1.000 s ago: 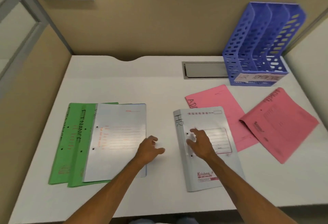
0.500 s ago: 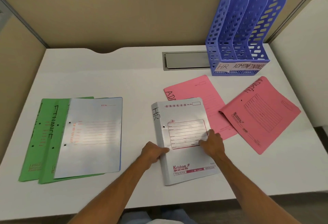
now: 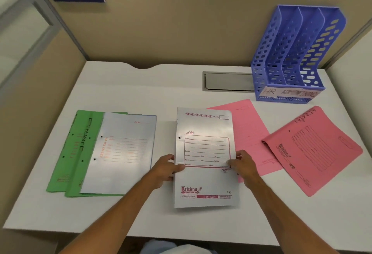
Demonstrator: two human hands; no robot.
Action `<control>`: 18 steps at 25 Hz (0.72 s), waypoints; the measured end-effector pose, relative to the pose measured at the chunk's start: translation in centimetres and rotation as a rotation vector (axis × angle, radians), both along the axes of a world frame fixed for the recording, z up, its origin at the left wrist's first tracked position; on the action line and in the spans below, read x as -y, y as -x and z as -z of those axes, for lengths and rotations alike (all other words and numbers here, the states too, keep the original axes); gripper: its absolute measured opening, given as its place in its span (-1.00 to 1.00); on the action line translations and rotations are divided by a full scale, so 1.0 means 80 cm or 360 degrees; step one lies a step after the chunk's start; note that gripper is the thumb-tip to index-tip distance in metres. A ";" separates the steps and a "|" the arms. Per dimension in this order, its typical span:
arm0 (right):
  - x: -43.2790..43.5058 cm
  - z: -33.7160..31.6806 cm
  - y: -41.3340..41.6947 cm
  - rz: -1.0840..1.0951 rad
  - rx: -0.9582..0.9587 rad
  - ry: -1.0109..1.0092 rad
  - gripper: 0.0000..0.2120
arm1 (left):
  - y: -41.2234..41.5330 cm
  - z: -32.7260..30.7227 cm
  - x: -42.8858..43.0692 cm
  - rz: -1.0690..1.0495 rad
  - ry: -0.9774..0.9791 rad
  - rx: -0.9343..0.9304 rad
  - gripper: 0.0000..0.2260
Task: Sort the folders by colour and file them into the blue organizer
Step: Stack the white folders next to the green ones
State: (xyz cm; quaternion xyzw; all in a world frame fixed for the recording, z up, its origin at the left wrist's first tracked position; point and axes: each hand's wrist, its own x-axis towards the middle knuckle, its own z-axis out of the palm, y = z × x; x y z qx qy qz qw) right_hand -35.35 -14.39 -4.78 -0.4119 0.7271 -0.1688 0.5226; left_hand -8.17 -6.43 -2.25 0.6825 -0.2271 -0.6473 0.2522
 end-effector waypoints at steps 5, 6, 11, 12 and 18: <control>0.008 -0.001 -0.089 -0.0026 0.0280 -0.0130 -0.55 | -0.100 -0.027 -0.019 -0.0074 0.0106 -0.0060 -0.71; 0.008 0.001 -0.108 -0.0042 0.0255 -0.0157 -0.50 | -0.120 -0.028 -0.024 -0.0092 0.0108 -0.0063 -0.71; -0.001 0.017 -0.189 -0.0086 0.0308 -0.0194 -0.82 | -0.203 -0.018 -0.043 -0.0236 0.0077 -0.0065 -0.70; -0.004 0.018 -0.204 -0.0095 0.0283 -0.0164 -0.87 | -0.215 -0.013 -0.045 -0.0246 0.0066 -0.0029 -0.70; -0.020 0.028 -0.278 -0.0148 0.0242 -0.0264 -0.76 | -0.267 0.022 -0.056 -0.0330 0.0020 0.0409 -0.65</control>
